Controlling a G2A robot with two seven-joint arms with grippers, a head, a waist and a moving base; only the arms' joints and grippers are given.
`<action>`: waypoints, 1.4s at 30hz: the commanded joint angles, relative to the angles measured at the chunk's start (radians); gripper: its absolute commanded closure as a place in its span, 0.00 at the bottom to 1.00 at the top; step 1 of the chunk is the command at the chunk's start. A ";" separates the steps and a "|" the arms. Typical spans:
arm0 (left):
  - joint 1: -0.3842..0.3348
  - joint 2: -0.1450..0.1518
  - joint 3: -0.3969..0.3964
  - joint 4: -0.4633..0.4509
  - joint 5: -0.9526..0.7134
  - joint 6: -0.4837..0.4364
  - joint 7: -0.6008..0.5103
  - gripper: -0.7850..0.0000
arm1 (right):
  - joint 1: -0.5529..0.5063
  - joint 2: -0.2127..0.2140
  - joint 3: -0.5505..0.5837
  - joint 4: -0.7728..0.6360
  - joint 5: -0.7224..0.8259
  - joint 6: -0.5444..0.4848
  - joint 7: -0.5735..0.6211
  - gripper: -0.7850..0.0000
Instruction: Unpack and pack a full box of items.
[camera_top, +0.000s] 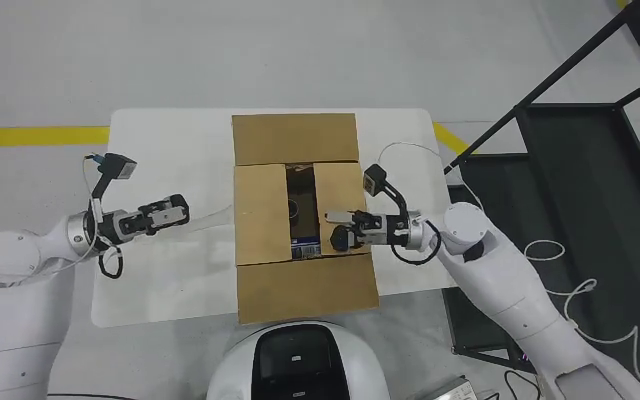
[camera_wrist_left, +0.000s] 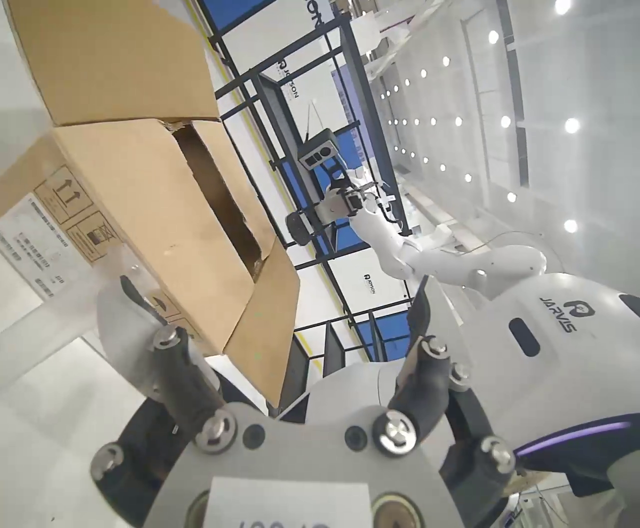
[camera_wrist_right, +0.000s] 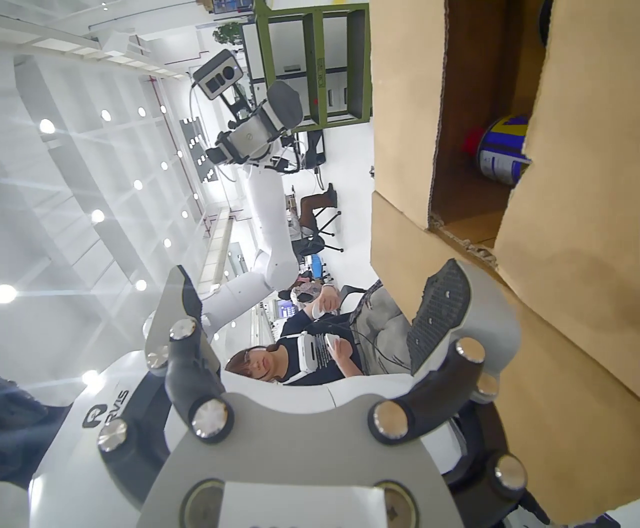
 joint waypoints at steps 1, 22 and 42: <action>0.001 0.009 0.006 0.006 -0.001 -0.009 0.009 0.00 | 0.017 -0.007 -0.017 0.001 -0.021 -0.003 -0.039 0.00; 0.009 0.017 0.016 -0.028 0.017 -0.001 0.047 0.00 | 0.046 -0.024 -0.072 -0.038 -0.079 -0.026 -0.066 0.00; -0.024 0.033 0.032 -0.018 0.085 0.026 0.120 0.00 | 0.285 -0.155 -0.372 0.144 -0.189 0.046 -0.180 0.00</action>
